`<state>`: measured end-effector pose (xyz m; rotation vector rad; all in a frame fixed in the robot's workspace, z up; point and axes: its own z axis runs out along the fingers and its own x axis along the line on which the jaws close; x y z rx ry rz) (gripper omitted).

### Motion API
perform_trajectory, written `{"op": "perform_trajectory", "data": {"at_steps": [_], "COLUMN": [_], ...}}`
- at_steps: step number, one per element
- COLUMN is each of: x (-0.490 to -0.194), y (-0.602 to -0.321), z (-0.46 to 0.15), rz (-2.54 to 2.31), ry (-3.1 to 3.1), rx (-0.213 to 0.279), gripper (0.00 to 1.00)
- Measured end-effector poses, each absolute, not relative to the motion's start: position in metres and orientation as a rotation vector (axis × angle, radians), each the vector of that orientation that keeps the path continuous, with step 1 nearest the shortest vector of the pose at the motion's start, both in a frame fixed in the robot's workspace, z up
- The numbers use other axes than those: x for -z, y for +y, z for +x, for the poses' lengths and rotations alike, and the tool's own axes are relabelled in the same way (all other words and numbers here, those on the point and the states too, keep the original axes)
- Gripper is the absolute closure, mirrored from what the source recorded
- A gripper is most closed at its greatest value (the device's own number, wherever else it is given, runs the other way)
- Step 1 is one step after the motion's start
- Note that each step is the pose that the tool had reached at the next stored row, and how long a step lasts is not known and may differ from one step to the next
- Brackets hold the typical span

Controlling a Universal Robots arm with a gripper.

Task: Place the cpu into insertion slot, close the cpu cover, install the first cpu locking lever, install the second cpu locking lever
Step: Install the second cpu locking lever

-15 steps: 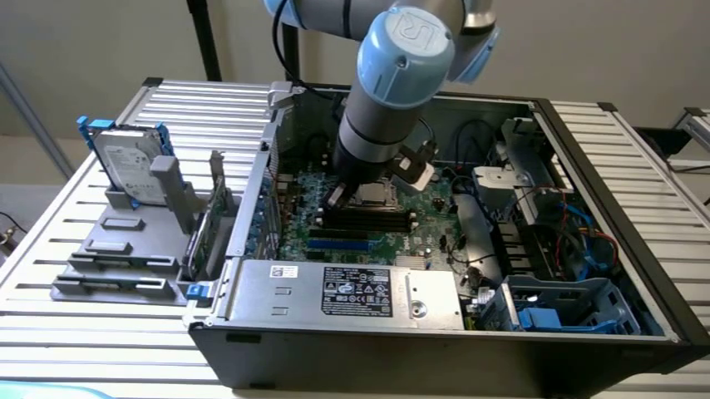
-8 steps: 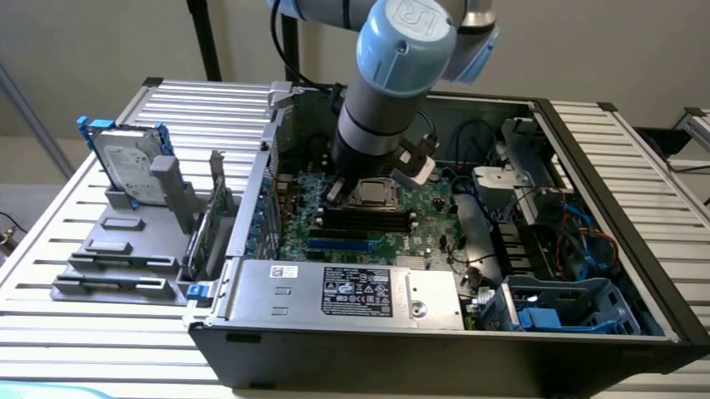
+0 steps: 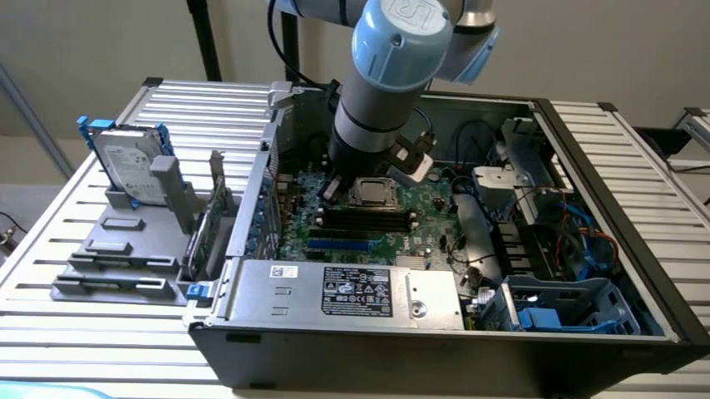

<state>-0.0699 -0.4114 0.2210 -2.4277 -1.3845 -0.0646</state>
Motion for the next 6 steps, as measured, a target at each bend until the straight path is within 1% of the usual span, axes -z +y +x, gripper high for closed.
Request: {"op": "perform_trajectory", "data": {"at_steps": [6], "x": [-0.221], "y": [-0.4114], "z": [-0.07], "rz": [-2.428], "ry": [-1.384], "rx": [0.065], "gripper": [0.89]}}
